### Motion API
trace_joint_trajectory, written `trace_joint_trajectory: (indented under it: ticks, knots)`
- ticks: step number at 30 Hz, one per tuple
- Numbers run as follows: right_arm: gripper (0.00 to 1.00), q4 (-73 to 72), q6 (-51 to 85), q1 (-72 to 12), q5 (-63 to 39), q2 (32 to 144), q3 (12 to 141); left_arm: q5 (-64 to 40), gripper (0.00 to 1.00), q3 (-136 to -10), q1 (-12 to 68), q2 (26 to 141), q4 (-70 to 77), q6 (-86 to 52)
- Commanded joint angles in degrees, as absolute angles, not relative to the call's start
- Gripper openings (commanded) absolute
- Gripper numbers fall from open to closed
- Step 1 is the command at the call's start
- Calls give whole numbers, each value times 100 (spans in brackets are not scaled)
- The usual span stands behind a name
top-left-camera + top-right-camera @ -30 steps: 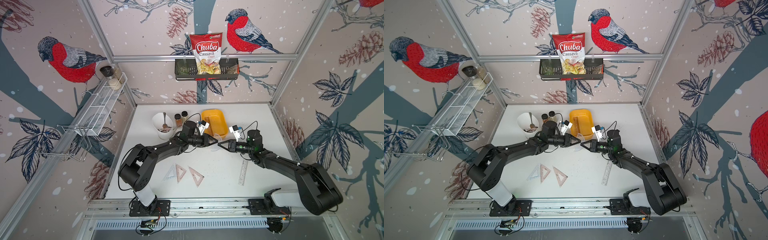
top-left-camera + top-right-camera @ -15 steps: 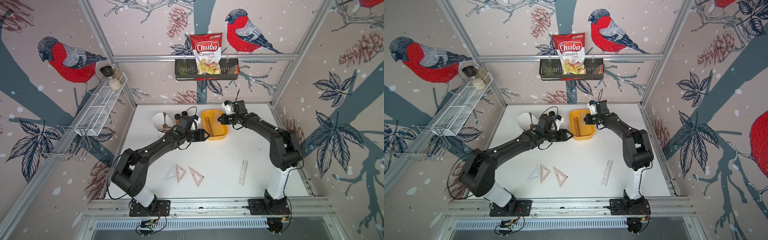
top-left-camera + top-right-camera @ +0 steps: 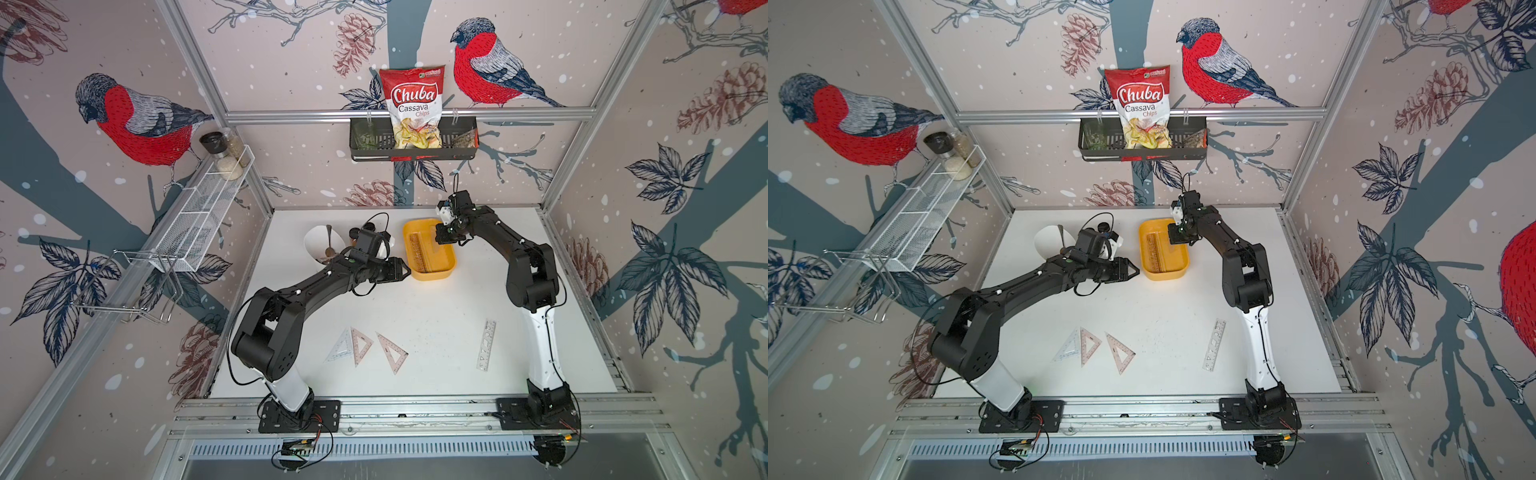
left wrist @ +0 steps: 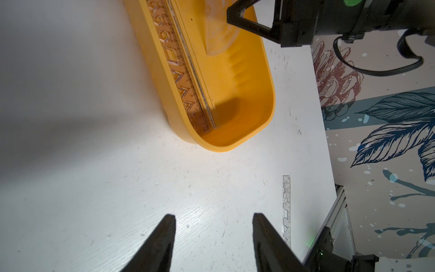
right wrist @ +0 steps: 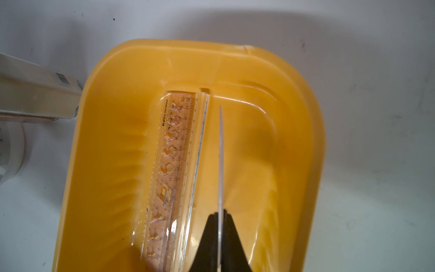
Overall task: Put the scattered rulers into the storage box
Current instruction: Place the ruler in the storage box.
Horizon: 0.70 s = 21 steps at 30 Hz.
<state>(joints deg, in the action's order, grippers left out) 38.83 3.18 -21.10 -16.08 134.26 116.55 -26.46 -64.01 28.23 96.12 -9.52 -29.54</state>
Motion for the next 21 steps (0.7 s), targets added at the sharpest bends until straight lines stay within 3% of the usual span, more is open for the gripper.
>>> trace_joint_trajectory:
  ticks: [1,21]
  knots:
    - [0,4253,163,-2100,-1883,13523,11823,-2772,57,-6362,2794,9623,-894,-2863]
    - [8,4748,115,-2023,-2207,14074,12580,-2909,56,-6321,2773,9616,-826,-2881]
